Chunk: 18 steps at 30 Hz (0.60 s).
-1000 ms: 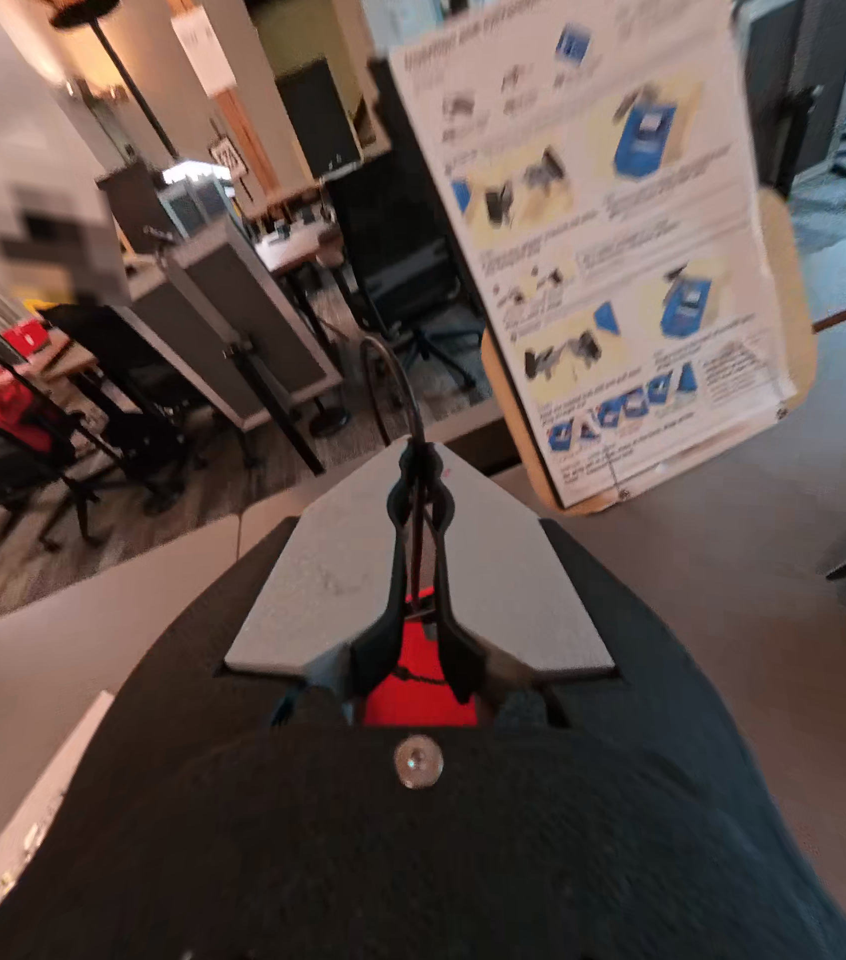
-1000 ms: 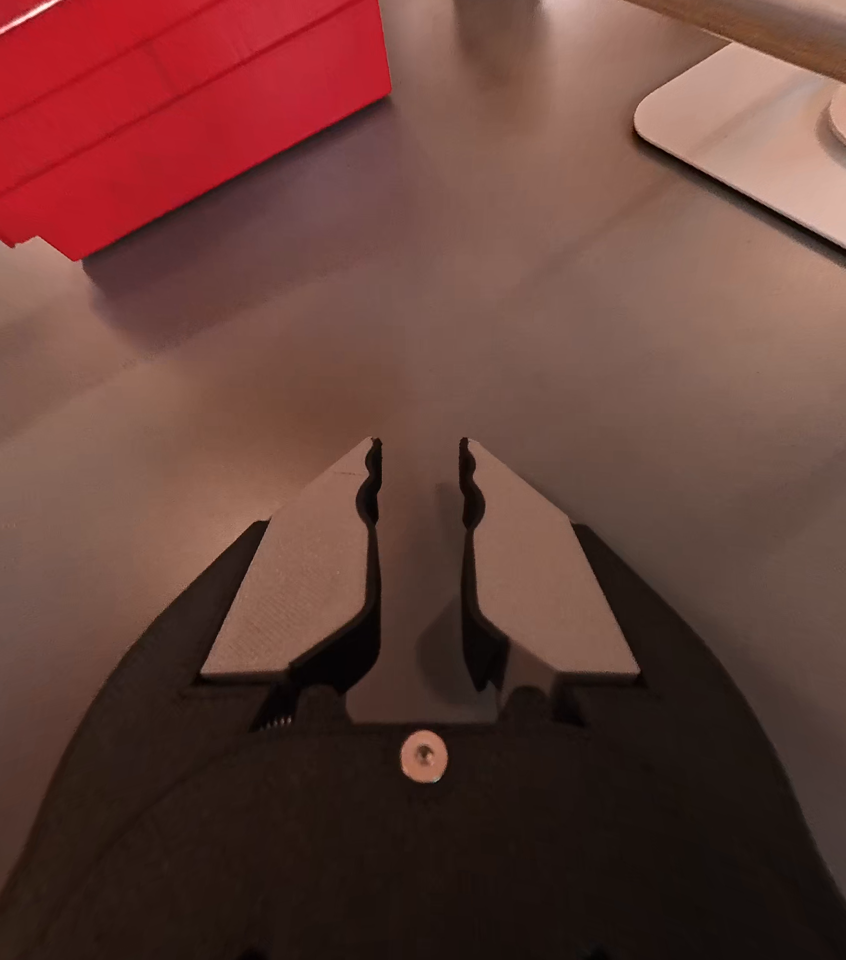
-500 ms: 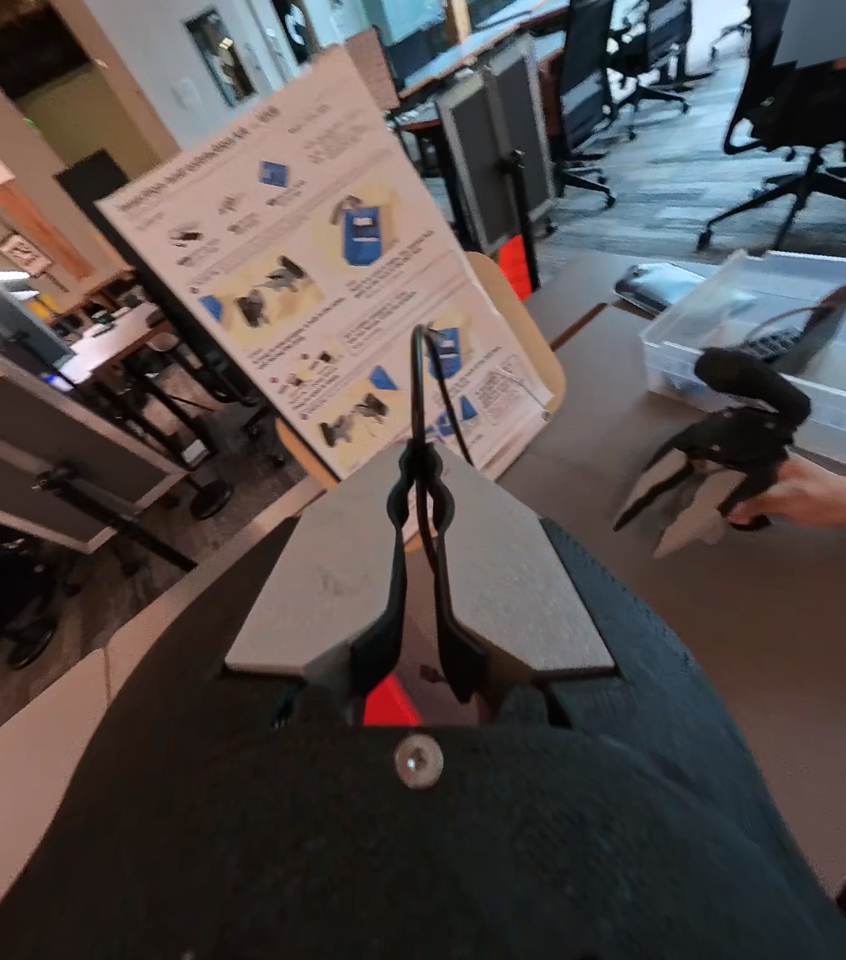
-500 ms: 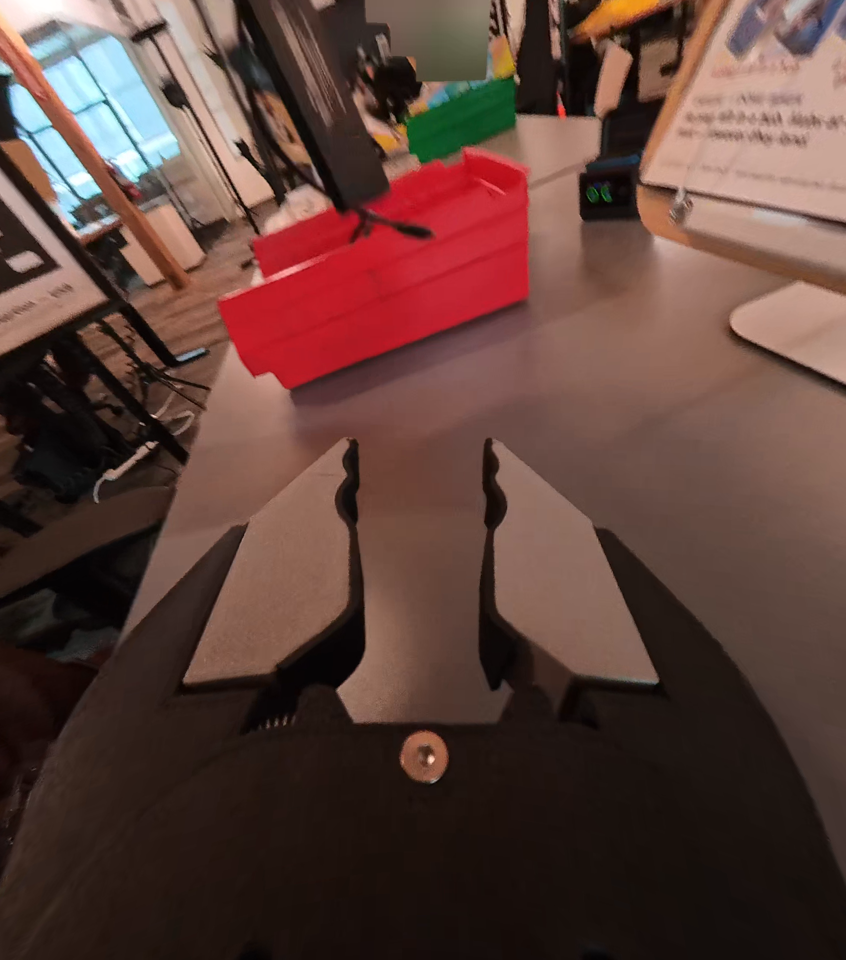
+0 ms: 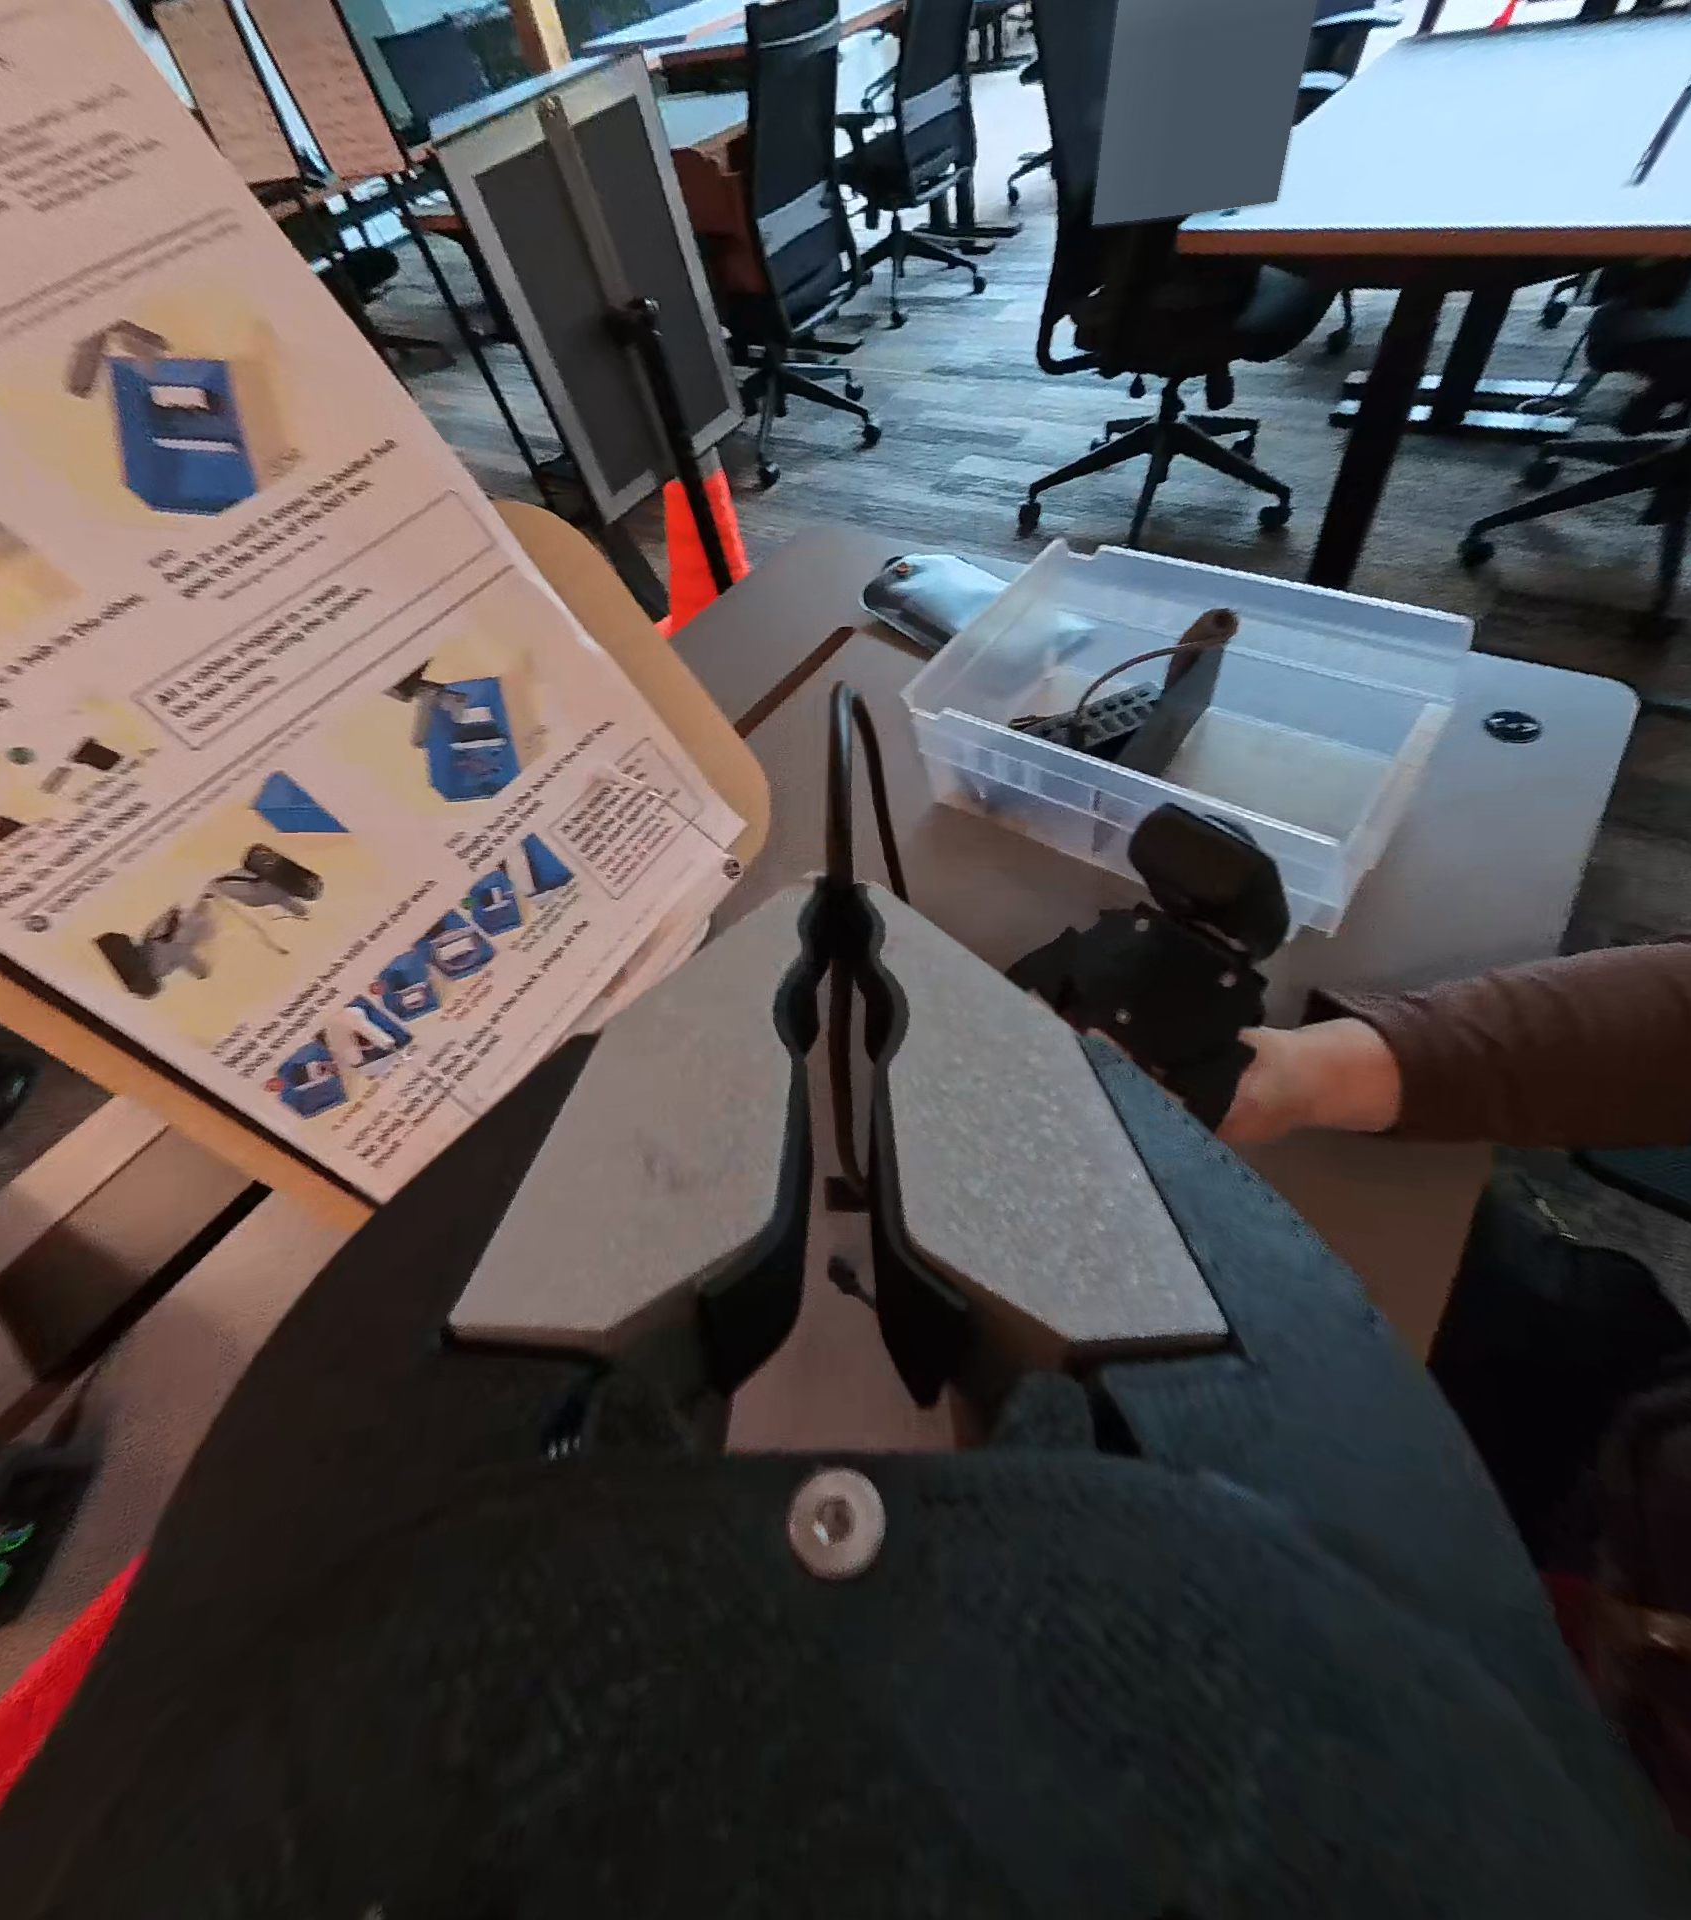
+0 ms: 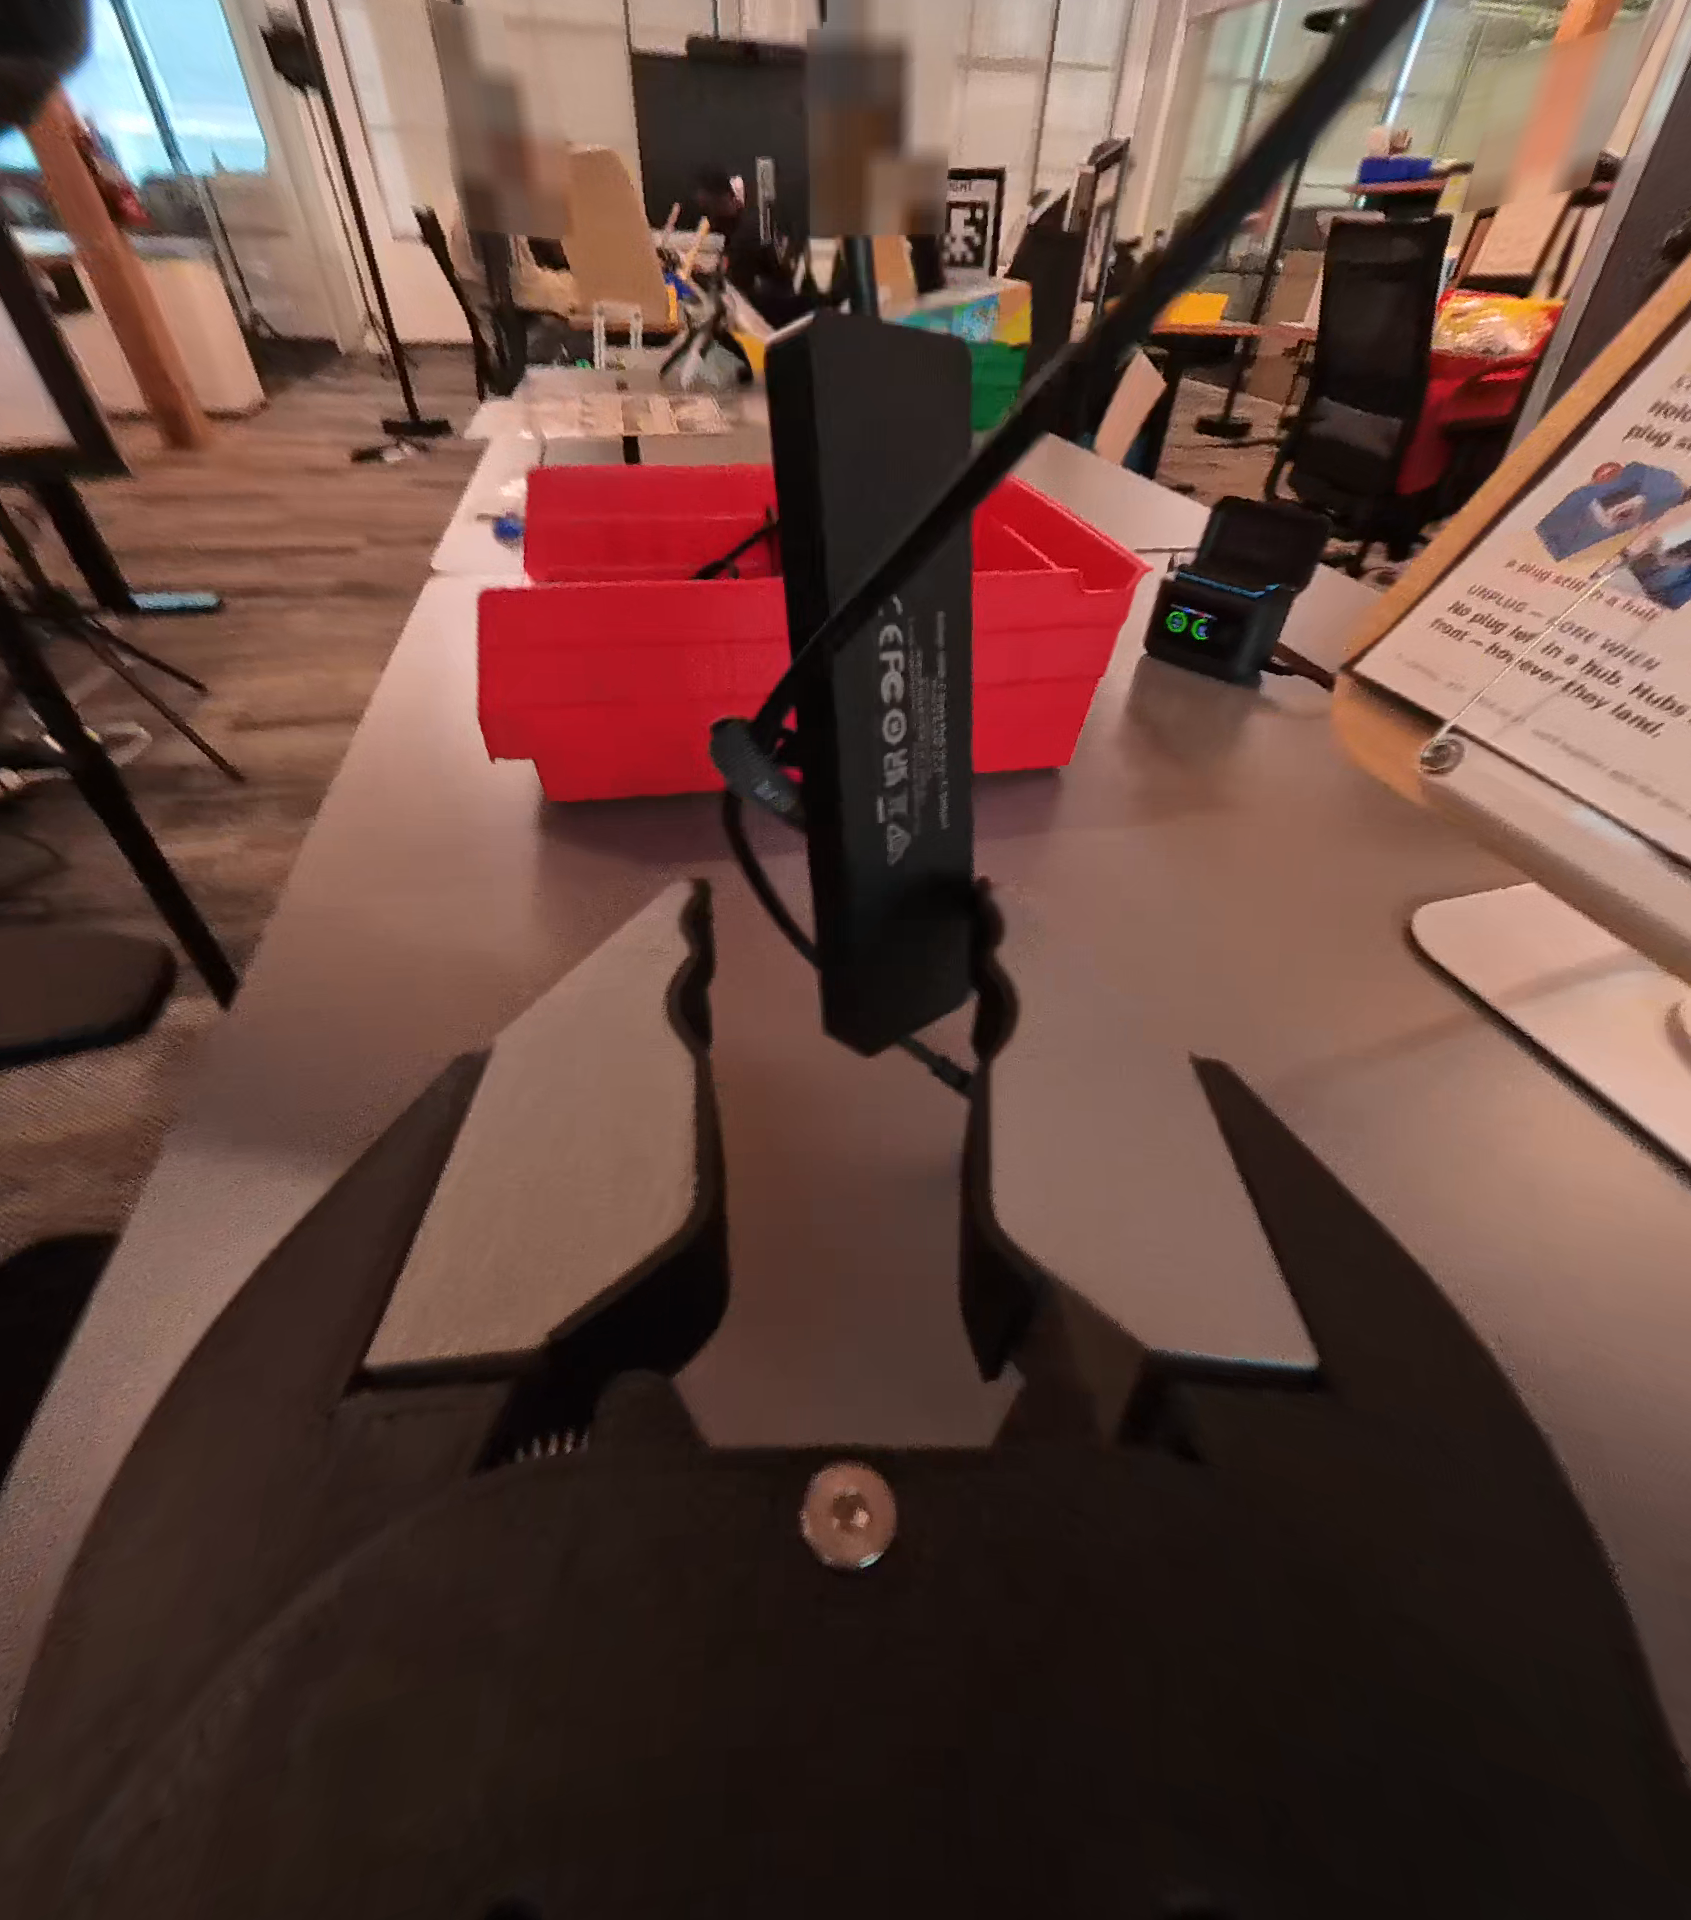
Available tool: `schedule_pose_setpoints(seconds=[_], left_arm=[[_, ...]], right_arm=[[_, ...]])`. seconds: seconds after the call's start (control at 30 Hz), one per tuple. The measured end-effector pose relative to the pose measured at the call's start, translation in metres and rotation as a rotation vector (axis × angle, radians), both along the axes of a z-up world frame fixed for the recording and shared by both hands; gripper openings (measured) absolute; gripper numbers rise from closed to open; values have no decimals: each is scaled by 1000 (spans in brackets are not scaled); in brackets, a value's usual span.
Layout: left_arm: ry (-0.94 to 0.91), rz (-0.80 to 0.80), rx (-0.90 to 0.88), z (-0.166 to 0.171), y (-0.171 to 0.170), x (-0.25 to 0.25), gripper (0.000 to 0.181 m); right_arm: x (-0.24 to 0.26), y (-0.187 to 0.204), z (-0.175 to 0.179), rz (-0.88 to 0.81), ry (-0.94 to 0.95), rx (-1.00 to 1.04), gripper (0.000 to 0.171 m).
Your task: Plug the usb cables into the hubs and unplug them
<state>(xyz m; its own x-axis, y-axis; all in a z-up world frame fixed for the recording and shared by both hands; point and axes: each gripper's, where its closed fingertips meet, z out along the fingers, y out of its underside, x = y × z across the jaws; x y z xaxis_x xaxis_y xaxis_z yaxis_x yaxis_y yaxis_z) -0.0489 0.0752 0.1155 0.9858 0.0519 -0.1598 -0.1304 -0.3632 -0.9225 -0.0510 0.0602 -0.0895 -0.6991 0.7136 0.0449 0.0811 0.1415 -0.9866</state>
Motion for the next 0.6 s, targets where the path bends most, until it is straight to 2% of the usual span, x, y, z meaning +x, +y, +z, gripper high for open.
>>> schedule_pose_setpoints(seconds=[0.03, 0.07, 0.17, 0.23, 0.37, 0.47, 0.6], left_arm=[[-15, -3, 2, -1, 2, 1, 0], [-31, -3, 3, -2, 3, 1, 0], [-54, 10, 10, -5, 4, -5, 0], [-61, 32, 11, -7, 3, -12, 0], [-39, 103, -8, -14, -4, -36, 1], [-73, 139, -71, -33, -11, -56, 1], [-106, 213, -279, -86, -30, -84, 28]], right_arm=[[0, 2, -2, -18, 8, 44, 31], [0, 4, -4, -35, 18, 81, 26], [-5, 15, -6, -113, 10, 132, 25], [-3, 18, -4, -104, -10, 113, 6], [3, 21, -2, -22, -111, 27, 7], [6, 26, -6, 38, -236, -64, 7], [10, 30, -20, 146, -472, -243, 7]])
